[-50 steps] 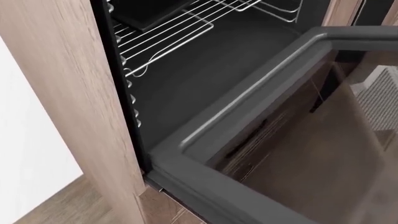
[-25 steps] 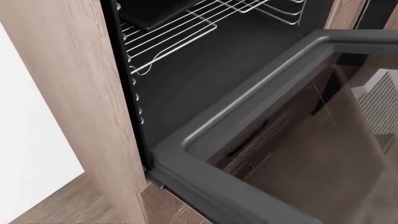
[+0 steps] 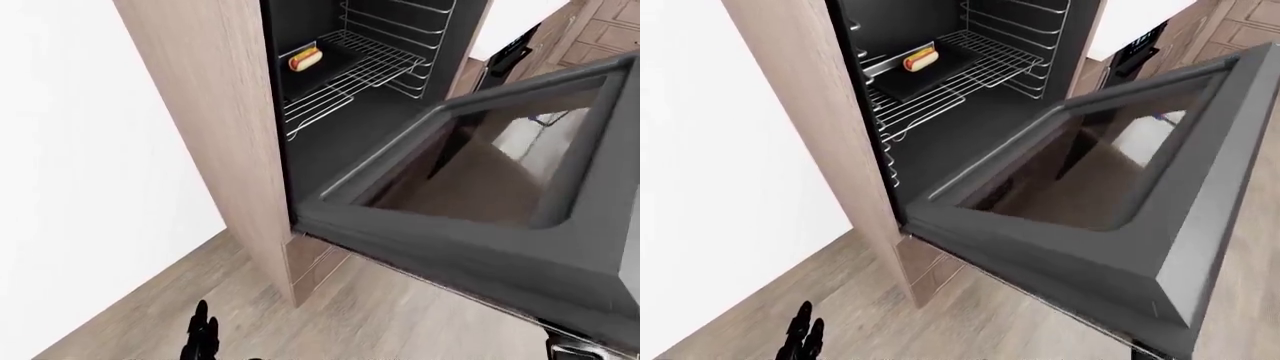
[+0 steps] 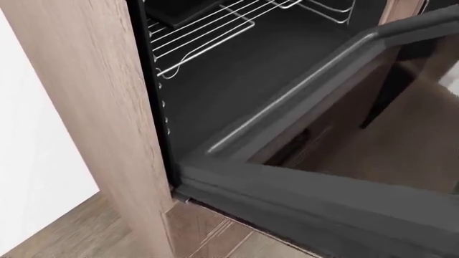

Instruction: Close the oven door.

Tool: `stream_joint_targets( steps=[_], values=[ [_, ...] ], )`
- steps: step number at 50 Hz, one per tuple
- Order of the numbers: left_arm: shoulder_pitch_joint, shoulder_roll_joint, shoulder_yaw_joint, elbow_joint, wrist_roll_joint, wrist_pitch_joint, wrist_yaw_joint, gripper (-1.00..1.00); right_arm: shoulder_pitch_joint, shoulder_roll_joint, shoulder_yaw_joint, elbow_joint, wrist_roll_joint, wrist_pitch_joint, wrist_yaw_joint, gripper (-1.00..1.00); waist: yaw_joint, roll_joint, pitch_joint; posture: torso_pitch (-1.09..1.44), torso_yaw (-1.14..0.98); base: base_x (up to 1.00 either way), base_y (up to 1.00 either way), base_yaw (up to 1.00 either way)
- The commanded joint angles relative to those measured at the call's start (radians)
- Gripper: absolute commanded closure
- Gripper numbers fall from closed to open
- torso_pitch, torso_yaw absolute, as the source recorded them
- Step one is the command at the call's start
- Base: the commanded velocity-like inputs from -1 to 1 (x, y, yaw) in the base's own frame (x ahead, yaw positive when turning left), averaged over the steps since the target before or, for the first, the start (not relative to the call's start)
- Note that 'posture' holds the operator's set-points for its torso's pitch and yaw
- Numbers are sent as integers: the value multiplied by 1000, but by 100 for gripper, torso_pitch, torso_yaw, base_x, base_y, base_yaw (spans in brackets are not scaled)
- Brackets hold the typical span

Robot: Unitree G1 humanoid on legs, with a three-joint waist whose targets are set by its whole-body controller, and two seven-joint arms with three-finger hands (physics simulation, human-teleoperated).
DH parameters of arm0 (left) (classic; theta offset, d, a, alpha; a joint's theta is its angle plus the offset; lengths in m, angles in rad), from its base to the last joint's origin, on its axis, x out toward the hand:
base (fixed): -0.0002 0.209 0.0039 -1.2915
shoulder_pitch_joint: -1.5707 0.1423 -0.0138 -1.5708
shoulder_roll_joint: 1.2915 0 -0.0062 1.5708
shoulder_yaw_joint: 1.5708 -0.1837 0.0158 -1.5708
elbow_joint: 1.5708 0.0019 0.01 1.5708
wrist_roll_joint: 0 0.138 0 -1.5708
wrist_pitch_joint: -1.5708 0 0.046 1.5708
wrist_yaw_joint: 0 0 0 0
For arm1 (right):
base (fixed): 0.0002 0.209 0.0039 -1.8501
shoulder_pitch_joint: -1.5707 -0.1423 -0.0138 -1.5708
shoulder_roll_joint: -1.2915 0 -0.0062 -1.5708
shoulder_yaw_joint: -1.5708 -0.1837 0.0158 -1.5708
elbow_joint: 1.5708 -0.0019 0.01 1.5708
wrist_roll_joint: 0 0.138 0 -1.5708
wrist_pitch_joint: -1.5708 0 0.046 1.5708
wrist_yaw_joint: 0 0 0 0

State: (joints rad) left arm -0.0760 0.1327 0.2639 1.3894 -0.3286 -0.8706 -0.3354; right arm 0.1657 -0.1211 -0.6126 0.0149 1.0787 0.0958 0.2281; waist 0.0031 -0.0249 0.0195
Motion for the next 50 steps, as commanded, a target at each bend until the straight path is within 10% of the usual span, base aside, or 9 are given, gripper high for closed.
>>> stream_joint_targets(
  steps=[1,20,50],
  values=[
    [-9,8,3,-19,-4,-28,-3,-100,-10,-5,12,-92,-35,0,-32,-100,-1,0,-12,0,0,0,0,0],
    [-10,8,5,-18,-11,-26,-10,-100,-196,-91,121,-354,-88,175,-256,-100,-1,2,-23,0,0,0,0,0],
    [-10,5,3,-20,-12,-26,-9,-100,-918,-272,371,-196,-88,442,-525,-100,2,0,-13,0,0,0,0,0]
  ],
)
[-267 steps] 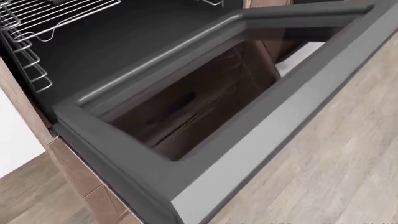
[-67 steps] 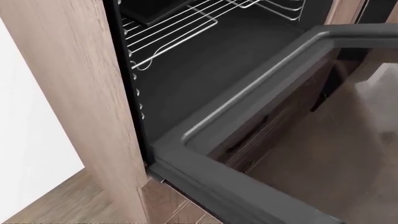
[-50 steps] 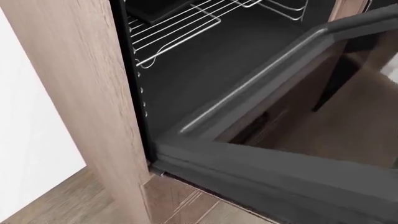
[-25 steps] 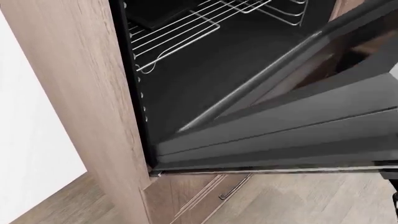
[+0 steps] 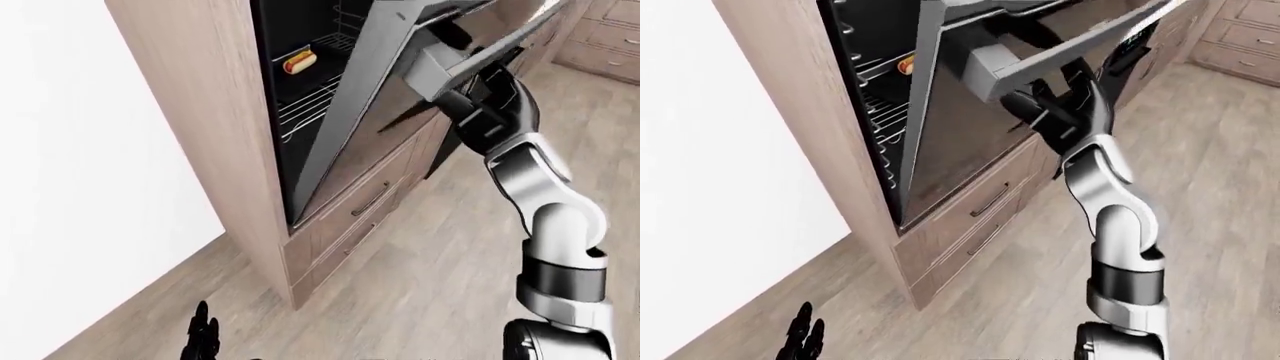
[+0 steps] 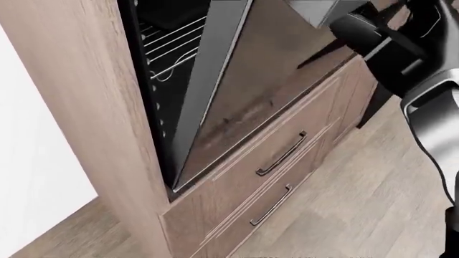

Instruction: Close the oven door.

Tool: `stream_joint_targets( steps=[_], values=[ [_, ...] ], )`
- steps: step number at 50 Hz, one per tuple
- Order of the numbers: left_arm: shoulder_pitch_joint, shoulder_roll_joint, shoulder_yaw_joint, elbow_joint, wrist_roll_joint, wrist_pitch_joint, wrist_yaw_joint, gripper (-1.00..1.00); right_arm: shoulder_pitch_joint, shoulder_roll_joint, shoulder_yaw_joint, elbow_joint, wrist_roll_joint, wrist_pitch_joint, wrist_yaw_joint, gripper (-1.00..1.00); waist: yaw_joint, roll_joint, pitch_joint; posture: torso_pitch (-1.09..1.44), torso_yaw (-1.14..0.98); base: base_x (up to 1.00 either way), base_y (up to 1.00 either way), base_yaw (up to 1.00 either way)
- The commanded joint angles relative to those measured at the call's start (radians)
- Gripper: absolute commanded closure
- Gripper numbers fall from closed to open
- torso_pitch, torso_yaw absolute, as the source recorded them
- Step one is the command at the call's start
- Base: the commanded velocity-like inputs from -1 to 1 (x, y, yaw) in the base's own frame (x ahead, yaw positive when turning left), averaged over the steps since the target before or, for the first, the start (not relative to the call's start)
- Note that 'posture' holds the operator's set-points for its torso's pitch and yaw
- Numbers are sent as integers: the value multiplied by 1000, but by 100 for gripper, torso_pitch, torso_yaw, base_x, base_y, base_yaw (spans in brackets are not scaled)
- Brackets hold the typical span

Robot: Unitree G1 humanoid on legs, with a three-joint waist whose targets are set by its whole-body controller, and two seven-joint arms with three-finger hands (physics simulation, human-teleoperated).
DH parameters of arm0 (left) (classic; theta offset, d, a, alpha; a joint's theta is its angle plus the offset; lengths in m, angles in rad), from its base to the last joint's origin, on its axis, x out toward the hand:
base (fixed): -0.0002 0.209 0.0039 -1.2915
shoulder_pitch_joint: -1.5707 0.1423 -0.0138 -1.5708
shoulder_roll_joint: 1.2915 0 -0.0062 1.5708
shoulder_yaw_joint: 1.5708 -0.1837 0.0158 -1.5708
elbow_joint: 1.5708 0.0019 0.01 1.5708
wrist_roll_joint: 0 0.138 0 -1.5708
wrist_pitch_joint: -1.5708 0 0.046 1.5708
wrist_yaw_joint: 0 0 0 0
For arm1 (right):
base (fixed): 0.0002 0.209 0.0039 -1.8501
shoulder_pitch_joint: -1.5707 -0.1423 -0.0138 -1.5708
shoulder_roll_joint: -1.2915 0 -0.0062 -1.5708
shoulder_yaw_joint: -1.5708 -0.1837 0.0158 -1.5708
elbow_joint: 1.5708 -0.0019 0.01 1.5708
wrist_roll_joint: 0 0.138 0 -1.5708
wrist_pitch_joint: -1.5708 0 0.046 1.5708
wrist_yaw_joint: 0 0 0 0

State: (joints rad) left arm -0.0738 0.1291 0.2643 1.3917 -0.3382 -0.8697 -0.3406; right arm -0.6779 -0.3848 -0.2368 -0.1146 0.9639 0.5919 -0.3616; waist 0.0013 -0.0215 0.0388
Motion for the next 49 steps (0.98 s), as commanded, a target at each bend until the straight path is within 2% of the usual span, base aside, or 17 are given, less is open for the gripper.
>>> stream_joint_targets(
  steps=[1,5,6,7,8,9,14,19,23,28,33,35,49],
  values=[
    [-13,9,2,-22,-2,-27,-3,-100,-87,-7,2,-59,19,-41,75,-100,4,-2,-31,0,0,0,0,0],
    [-11,9,3,-21,-4,-28,-6,-100,-224,19,67,71,-87,3,115,-100,3,1,-30,0,0,0,0,0],
    [-11,8,3,-21,-4,-28,-7,-100,-245,34,62,95,-104,9,114,-100,2,3,-28,0,0,0,0,0],
    [-11,8,2,-21,-3,-29,-6,-100,-281,41,85,137,-156,11,130,-100,0,5,-28,0,0,0,0,0],
    [-12,8,2,-21,-3,-28,-6,-100,-297,58,79,147,-164,16,139,-100,0,6,-28,0,0,0,0,0],
    [-13,10,3,-21,-4,-27,-7,-100,-349,72,94,195,-188,23,154,-100,-1,7,-30,0,0,0,0,0],
    [-13,11,5,-21,-7,-27,-9,-100,-471,130,123,336,-301,13,215,-100,0,13,-30,0,0,0,0,0],
    [-14,12,6,-21,-10,-25,-12,-100,-566,180,134,504,-392,-39,290,-100,1,17,-27,0,0,0,0,0],
    [-14,11,4,-21,-6,-25,-8,-100,-674,203,152,721,-473,-88,346,-100,4,20,-21,0,0,0,0,0],
    [-15,8,1,-22,-3,-25,-3,-100,-785,261,164,975,-572,-213,429,-100,-6,29,-20,0,0,0,0,0],
    [-13,8,4,-21,-7,-25,-7,-100,-828,298,169,1108,-643,-294,456,-100,-12,37,-19,0,0,0,0,0],
    [-13,9,4,-21,-7,-25,-7,-100,-852,308,154,1147,-651,-315,460,-100,-14,38,-19,0,0,0,0,0],
    [-11,9,6,-20,-6,-24,-8,-100,-883,350,143,1258,-717,-392,480,-100,-19,44,-22,0,0,0,0,0]
  ],
)
